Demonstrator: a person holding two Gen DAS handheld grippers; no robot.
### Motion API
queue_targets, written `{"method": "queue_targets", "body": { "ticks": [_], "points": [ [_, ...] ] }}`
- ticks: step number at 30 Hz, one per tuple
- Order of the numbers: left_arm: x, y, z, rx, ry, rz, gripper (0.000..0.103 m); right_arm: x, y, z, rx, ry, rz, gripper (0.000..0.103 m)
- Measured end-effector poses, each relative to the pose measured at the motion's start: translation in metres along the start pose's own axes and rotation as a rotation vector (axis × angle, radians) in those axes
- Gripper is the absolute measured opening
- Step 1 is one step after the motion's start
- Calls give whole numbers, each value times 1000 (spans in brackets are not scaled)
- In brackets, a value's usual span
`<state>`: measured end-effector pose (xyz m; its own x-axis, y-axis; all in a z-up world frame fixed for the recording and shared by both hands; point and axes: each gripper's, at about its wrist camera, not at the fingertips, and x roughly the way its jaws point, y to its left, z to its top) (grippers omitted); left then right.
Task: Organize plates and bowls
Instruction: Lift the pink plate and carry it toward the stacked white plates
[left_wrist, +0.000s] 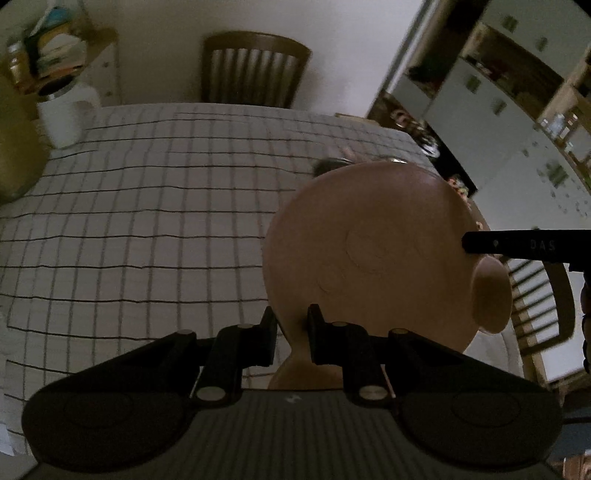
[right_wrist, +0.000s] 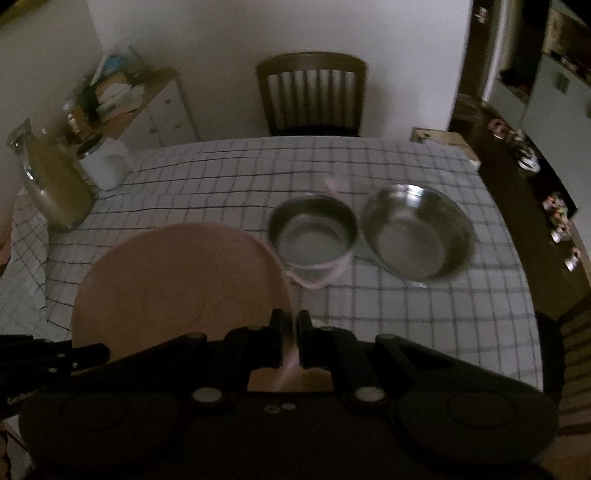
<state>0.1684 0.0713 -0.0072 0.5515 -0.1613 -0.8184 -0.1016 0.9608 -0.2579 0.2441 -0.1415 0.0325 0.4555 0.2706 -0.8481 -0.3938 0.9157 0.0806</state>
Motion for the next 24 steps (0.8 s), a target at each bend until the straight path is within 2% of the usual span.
{"method": "queue_targets", "body": {
  "ticks": [14, 24],
  "points": [
    [24, -86, -11, 168, 48, -111, 16, -49, -78, -71, 192, -13, -107, 8],
    [60, -167, -24, 274, 92, -132, 16, -68, -151, -114, 313, -3, -162, 8]
  ]
}}
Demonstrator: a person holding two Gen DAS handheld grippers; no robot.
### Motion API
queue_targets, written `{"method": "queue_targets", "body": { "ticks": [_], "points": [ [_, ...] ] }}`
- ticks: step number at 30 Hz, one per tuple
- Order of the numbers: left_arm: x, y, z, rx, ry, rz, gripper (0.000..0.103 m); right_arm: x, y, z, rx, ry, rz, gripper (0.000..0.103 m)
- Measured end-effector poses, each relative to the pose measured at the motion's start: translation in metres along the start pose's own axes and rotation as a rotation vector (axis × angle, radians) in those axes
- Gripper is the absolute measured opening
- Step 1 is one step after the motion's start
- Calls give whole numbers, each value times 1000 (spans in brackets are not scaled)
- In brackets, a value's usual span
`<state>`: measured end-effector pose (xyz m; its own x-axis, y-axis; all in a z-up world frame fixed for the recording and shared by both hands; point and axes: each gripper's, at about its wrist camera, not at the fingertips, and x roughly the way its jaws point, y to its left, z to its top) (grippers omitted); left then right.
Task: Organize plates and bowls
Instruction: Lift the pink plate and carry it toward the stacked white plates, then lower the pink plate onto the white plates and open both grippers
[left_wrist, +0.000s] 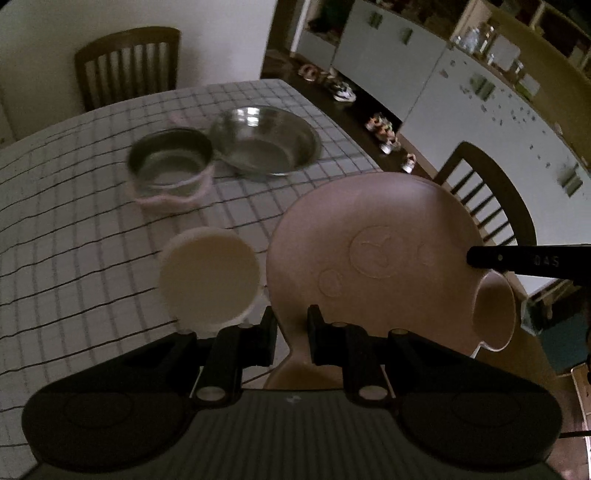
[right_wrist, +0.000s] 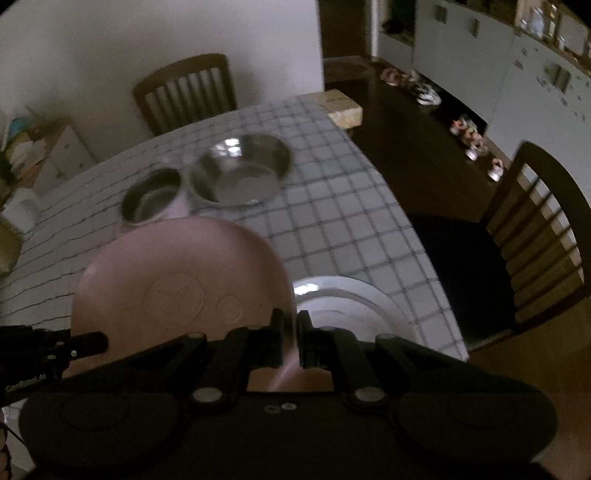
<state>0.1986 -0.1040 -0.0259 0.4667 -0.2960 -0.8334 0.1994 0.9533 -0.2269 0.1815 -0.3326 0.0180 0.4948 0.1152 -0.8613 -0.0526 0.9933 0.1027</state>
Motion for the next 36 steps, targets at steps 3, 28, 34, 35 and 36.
{"method": "queue_targets", "body": {
  "ticks": [3, 28, 34, 35, 36],
  "points": [
    [17, -18, 1, 9, 24, 1, 16, 6, -23, -5, 21, 16, -11, 8],
    [111, -68, -14, -52, 188, 67, 16, 83, -114, -21, 24, 197, 21, 8],
    [118, -70, -19, -52, 219, 64, 16, 90, -117, -24, 9, 222, 25, 8],
    [119, -70, -20, -56, 225, 61, 16, 92, -117, -25, 6, 228, 24, 8],
    [120, -70, -20, -58, 230, 59, 16, 93, -118, -26, 5, 232, 23, 8]
  ]
}}
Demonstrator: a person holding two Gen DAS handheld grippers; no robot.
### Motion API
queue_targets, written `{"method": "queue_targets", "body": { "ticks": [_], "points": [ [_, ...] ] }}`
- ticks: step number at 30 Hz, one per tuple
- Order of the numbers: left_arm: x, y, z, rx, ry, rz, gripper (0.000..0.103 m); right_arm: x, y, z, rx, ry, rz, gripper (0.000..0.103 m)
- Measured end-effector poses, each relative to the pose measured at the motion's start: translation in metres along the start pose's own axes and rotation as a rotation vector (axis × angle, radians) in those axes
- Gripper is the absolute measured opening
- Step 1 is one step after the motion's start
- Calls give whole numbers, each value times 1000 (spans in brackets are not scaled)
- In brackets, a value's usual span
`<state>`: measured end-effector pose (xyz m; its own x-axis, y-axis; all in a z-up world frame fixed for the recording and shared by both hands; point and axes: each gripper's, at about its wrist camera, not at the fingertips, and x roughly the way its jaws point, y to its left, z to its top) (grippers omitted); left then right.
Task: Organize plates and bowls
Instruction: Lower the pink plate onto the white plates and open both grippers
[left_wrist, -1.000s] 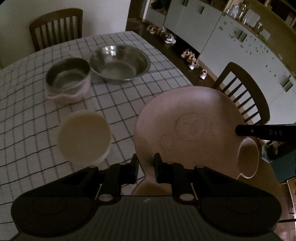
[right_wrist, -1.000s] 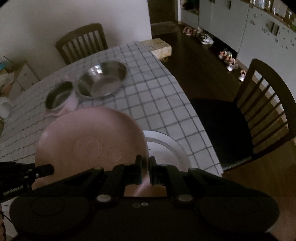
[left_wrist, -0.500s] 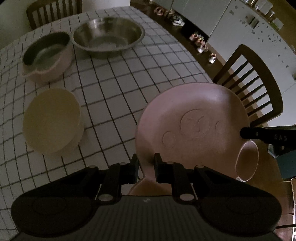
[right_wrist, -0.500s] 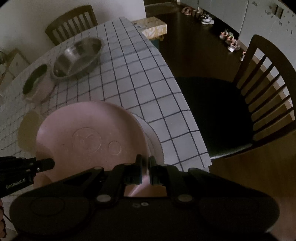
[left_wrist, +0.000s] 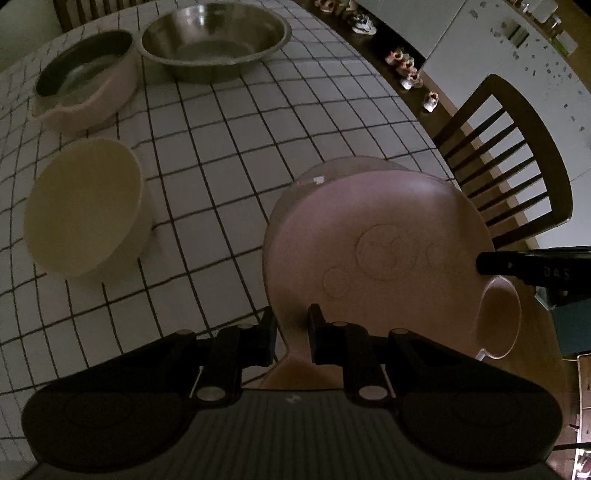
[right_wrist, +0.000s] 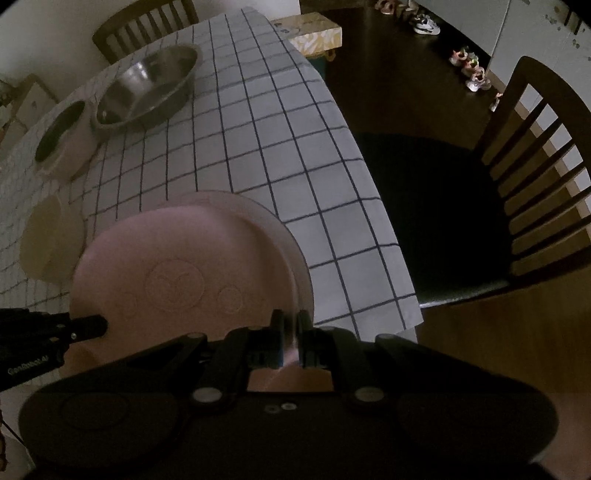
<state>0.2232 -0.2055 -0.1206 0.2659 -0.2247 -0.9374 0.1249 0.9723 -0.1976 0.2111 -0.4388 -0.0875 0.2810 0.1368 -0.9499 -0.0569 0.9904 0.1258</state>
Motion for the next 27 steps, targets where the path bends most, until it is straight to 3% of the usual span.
{"method": "queue_targets", "body": {
  "ticks": [13, 27],
  "points": [
    [10, 0, 2, 22, 21, 31, 16, 8, 2, -2, -15, 3, -18, 9],
    [6, 4, 3, 31, 1, 21, 17, -2, 6, -3, -7, -33, -18, 27]
  ]
}}
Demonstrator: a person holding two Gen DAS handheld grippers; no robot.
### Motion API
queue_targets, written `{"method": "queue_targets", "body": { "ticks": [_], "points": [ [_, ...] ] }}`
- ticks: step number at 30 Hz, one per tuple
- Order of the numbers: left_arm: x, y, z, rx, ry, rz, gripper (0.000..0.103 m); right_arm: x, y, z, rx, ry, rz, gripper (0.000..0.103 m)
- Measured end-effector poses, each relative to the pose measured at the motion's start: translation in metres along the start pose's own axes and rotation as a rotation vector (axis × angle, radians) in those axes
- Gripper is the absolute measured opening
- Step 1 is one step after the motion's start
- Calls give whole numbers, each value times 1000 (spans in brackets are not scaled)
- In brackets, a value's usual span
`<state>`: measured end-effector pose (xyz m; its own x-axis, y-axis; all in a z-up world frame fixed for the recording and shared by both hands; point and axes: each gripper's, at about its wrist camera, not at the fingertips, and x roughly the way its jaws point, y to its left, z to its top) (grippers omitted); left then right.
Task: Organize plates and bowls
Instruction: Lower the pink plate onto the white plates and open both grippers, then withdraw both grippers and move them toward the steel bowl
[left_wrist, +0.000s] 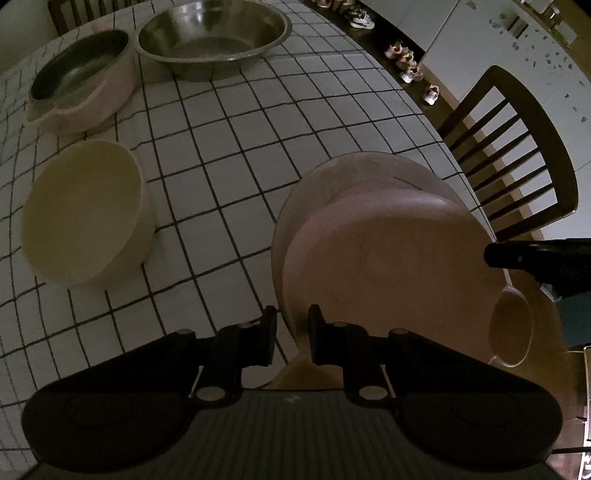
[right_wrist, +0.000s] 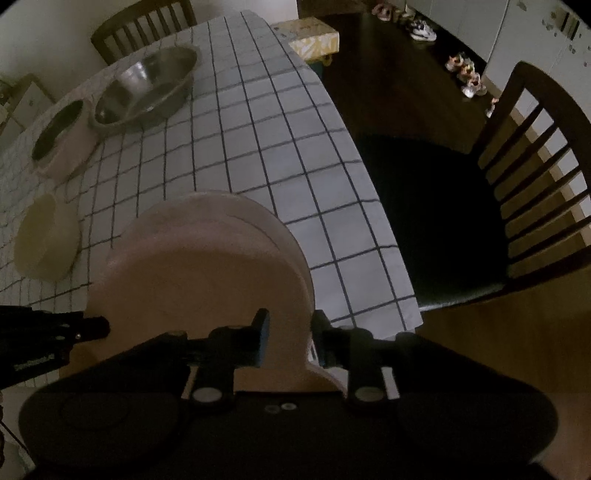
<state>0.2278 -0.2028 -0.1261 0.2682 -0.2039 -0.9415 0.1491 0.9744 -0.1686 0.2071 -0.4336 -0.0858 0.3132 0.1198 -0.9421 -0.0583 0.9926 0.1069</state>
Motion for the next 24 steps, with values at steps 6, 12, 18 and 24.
{"method": "queue_targets", "body": {
  "ticks": [6, 12, 18, 24],
  "points": [
    [-9, 4, -2, 9, -19, -19, 19, -15, 9, 1, -14, -42, 21, 32],
    [-31, 9, -6, 33, -92, -39, 42, -27, 33, -6, -58, -63, 62, 35],
    [-52, 21, -8, 33, -144, -42, 42, -42, 63, -11, -103, -103, 100, 44],
    [-77, 39, -13, 32, -205, -44, 43, -57, 94, -15, -140, -148, 133, 50]
  ]
}}
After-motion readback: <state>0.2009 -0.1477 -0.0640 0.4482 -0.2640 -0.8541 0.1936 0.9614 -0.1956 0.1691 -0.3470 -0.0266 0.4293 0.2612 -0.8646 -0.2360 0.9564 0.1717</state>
